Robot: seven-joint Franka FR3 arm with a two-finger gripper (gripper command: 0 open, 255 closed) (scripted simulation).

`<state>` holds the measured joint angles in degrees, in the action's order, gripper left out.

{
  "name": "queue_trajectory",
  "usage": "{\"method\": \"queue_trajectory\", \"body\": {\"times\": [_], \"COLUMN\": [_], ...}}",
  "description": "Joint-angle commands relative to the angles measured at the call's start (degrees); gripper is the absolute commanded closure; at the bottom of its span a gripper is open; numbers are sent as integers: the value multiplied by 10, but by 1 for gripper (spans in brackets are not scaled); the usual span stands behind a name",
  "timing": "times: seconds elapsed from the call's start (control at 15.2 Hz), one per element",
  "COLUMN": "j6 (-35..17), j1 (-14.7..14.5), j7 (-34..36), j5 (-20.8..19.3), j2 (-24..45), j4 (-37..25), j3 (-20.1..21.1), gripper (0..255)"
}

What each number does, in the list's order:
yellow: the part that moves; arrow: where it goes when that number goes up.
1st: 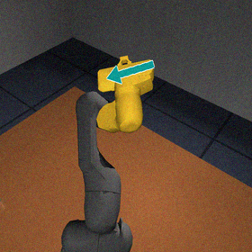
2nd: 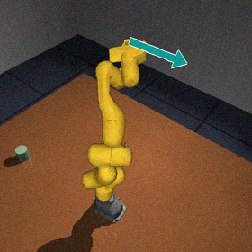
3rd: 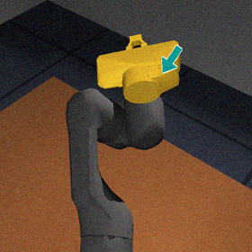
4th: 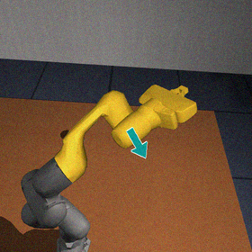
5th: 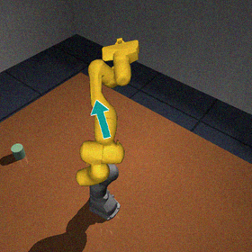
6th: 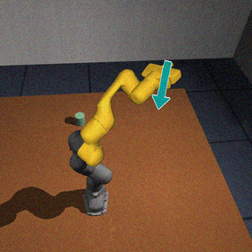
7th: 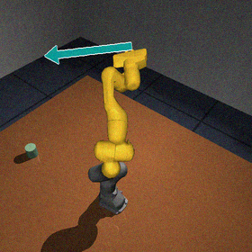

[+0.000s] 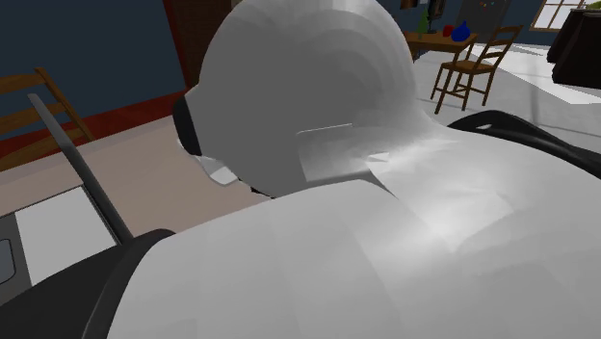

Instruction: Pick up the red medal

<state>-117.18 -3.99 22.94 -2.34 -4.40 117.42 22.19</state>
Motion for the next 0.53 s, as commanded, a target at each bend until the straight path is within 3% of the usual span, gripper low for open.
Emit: {"method": "queue_trajectory", "body": {"times": [0.0, 0.46], "j6": [14, 67], "j1": [0, 0], "j7": [-1, -7], "j5": [2, 6], "j2": [-3, -12], "j4": [-11, -56], "j3": [0, -2], "gripper": [255, 255]}}
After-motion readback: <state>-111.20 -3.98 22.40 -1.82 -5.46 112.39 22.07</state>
